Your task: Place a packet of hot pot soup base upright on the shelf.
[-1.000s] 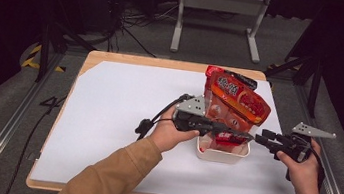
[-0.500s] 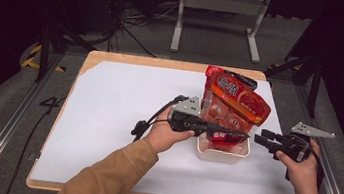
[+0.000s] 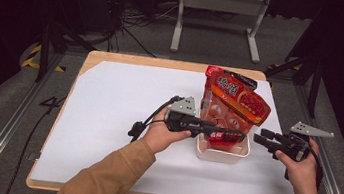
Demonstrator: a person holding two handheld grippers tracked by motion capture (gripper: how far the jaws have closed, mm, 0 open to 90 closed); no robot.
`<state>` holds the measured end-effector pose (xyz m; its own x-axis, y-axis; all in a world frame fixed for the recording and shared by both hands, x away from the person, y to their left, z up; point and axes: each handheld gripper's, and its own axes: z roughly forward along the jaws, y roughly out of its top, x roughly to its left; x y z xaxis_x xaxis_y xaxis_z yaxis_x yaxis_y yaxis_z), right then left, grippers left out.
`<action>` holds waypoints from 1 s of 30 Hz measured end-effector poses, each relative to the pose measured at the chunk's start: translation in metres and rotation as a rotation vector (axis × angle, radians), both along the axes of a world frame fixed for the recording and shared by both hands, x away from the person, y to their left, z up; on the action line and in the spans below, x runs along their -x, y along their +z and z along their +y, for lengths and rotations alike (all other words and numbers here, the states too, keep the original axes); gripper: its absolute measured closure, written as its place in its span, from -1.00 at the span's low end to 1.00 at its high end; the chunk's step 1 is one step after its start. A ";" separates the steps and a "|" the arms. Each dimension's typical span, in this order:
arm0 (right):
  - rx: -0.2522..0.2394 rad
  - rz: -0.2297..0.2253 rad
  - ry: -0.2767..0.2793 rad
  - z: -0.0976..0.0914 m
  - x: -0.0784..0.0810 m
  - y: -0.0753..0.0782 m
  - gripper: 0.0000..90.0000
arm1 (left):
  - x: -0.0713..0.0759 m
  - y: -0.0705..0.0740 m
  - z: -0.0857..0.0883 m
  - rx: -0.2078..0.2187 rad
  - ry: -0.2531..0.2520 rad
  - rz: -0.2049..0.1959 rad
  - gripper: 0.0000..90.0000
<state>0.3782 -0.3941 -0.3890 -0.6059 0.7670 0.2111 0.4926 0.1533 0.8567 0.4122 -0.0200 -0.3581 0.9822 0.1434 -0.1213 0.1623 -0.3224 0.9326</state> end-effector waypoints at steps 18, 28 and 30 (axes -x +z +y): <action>0.009 -0.065 0.001 0.005 -0.005 0.016 0.04 | 0.013 0.027 0.028 0.014 0.116 -0.028 -0.27; 0.006 -0.067 0.012 0.008 -0.012 0.017 0.01 | 0.019 0.038 0.075 -0.012 0.227 -0.036 -0.40; 0.005 -0.065 0.009 0.008 -0.011 0.017 -0.01 | 0.020 0.039 0.085 -0.015 0.248 -0.032 -0.44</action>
